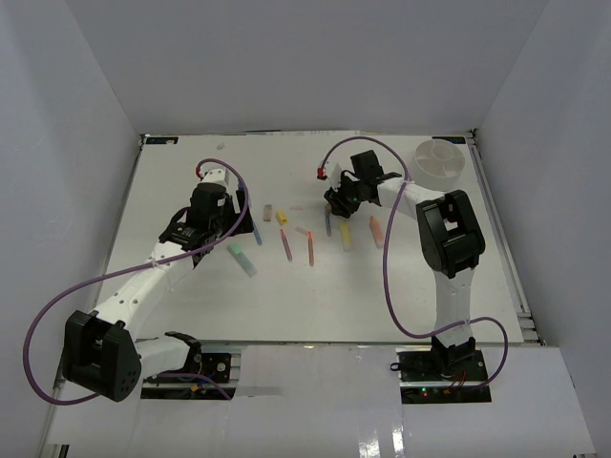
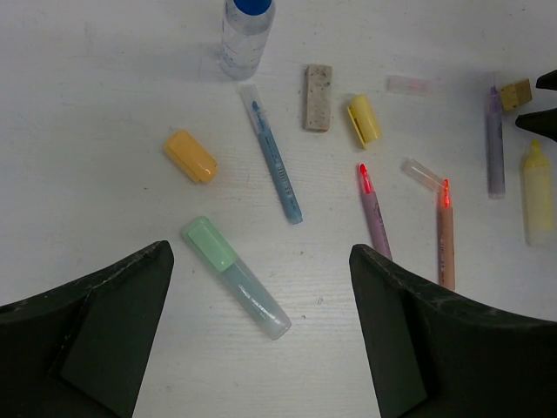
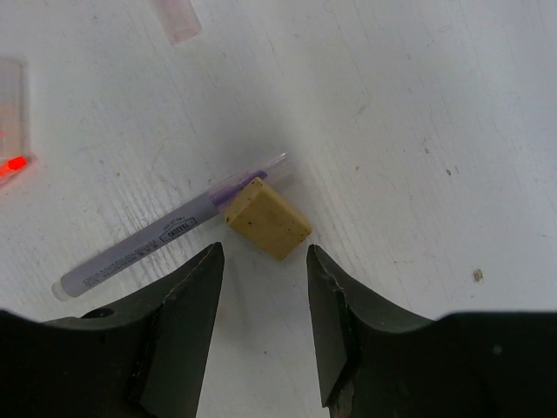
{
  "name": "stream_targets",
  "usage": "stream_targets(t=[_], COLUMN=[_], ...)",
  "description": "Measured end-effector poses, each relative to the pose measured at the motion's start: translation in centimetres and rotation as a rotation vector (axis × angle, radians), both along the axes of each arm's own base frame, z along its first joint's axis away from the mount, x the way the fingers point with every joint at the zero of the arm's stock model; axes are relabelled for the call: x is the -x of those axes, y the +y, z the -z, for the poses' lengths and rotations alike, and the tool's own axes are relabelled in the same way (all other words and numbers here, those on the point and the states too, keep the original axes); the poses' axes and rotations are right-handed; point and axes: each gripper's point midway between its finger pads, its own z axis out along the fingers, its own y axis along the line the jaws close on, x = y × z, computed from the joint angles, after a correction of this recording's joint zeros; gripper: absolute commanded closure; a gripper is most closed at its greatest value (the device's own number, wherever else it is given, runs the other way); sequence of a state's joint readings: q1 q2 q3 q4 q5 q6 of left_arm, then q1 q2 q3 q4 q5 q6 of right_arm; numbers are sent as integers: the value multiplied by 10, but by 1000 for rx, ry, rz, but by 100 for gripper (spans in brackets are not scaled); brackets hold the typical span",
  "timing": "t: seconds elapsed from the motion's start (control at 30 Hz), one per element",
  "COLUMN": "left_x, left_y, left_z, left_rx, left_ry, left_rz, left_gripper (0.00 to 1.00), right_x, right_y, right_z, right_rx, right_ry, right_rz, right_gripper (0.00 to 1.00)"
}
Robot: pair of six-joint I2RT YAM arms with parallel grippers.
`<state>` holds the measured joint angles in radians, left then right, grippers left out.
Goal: Sort the stationery into containers
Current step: Pick up the stationery from the center of the board.
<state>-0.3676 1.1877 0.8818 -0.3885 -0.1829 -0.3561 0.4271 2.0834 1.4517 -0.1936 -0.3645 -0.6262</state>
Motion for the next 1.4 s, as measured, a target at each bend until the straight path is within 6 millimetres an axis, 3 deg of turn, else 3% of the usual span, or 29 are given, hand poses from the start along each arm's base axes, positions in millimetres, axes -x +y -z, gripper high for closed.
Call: stream_targets(t=[0.33,0.6,1.23,1.4], left_x=[0,0,0,0], left_y=[0,0,-1,-1], left_z=[1,1,1,1], left_rx=[-1,-1,3,3], left_ry=[2,2,5,5], left_rz=[0,0,6,6], left_gripper=[6,6,6,6], right_x=[-8,-6,-7,-8], right_y=[9,16,16,14], right_z=[-13,1,5,8], right_rx=[10,33,62,74], right_ry=[-40,-27,-14,-12], right_rz=[-49,-80,-87,-75], right_gripper=[50,52,50,54])
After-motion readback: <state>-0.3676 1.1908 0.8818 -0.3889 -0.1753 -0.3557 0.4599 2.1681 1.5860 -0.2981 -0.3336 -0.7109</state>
